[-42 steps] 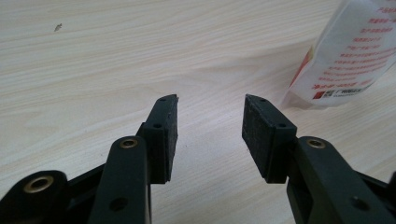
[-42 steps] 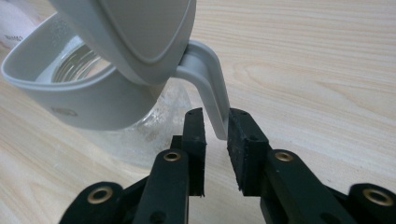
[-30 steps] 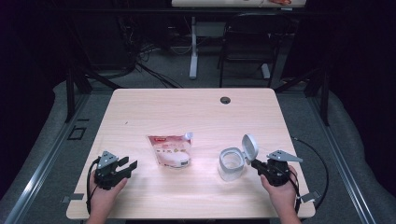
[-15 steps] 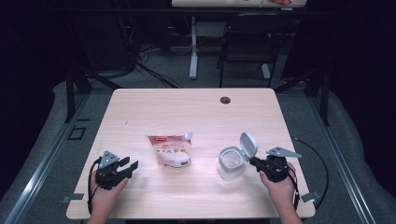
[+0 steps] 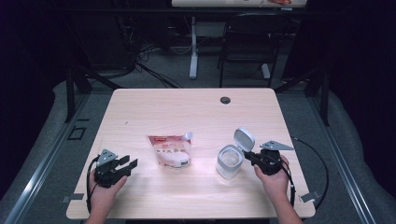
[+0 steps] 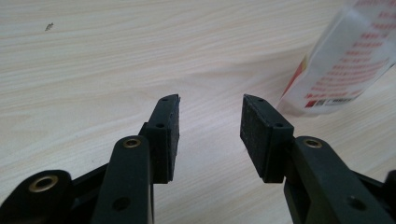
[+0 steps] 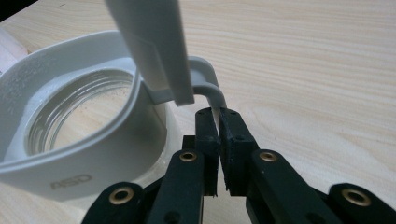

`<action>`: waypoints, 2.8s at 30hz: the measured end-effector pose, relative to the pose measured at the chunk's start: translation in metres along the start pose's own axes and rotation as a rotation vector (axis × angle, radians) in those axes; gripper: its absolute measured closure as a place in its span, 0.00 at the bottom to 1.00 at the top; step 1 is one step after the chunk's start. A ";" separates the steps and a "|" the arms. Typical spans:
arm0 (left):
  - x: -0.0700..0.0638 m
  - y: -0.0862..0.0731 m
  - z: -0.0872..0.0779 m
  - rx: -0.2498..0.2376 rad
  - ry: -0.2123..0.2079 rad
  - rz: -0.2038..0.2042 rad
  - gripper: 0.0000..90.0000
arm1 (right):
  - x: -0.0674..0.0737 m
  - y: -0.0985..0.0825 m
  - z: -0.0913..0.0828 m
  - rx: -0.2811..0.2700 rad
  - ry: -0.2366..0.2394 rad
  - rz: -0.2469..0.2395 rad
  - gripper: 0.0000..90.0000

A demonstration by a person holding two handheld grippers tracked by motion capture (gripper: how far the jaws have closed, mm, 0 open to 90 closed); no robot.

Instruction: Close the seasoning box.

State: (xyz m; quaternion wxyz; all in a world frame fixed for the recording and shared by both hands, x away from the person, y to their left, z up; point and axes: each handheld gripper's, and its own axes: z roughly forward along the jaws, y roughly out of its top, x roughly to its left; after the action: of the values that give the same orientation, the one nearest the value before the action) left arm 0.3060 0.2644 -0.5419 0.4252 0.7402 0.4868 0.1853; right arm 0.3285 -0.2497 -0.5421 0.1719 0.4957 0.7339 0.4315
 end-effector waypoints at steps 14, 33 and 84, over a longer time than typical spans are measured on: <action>-0.002 0.045 -0.002 -0.004 -0.021 -0.014 0.71 | 0.000 0.007 -0.002 -0.008 0.014 -0.035 0.94; -0.024 0.081 -0.028 -0.030 -0.129 0.112 0.70 | 0.012 0.029 -0.074 -0.123 -0.049 -0.058 0.73; -0.047 0.098 -0.016 -0.024 -0.248 0.207 0.77 | 0.118 0.097 -0.014 -0.060 0.210 -0.311 0.67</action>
State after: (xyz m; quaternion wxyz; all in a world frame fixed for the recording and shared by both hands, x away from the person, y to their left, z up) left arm 0.3287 0.2144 -0.4469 0.4696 0.7984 0.3496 0.1411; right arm 0.3219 -0.1398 -0.4351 0.1741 0.3231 0.8023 0.4708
